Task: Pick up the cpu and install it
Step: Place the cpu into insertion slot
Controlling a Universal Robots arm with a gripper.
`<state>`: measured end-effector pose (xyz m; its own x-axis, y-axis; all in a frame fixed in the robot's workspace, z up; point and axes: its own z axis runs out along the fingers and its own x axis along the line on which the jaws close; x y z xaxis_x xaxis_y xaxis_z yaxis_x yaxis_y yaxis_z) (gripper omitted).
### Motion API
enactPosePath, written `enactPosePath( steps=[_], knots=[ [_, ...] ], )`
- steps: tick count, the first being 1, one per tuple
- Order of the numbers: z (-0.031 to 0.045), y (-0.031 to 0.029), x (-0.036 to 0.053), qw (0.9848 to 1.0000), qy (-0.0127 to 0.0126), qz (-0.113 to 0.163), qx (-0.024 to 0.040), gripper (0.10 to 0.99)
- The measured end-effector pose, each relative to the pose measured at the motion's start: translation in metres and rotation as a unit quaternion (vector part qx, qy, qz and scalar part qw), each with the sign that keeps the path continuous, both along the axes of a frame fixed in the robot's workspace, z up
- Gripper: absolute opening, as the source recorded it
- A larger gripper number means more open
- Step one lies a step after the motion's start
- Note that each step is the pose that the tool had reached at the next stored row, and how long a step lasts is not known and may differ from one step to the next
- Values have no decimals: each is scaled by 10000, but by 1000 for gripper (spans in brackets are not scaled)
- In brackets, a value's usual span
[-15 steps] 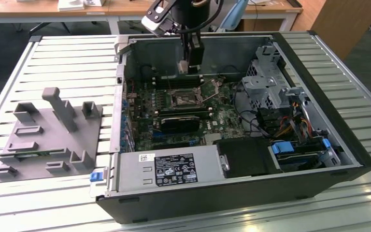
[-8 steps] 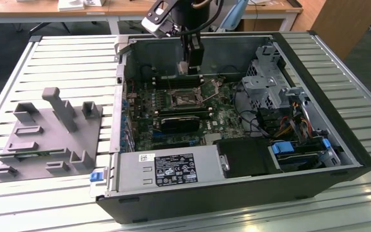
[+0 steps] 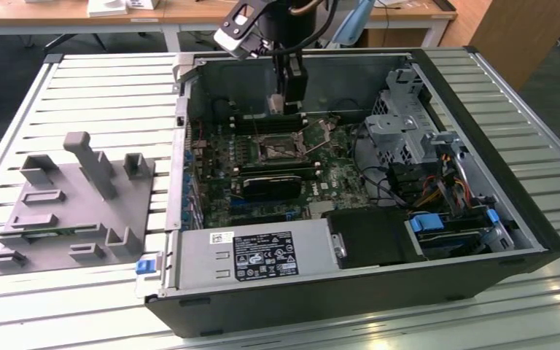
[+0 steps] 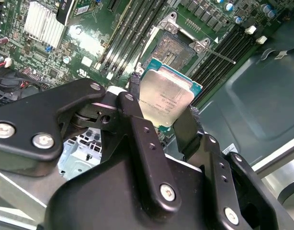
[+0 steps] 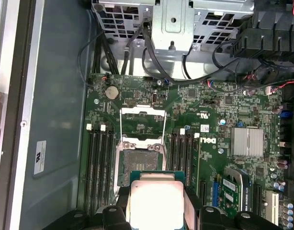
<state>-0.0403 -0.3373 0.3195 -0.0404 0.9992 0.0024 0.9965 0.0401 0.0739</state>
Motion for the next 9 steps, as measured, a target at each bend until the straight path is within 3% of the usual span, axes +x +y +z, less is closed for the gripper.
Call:
enactPosePath(
  steps=[6, 9],
  knots=[
    [-21, 3, 2, 10000, 0, 0, 0, 529],
    [-45, 33, 5, 10000, 0, 1, 0, 529]
  ],
)
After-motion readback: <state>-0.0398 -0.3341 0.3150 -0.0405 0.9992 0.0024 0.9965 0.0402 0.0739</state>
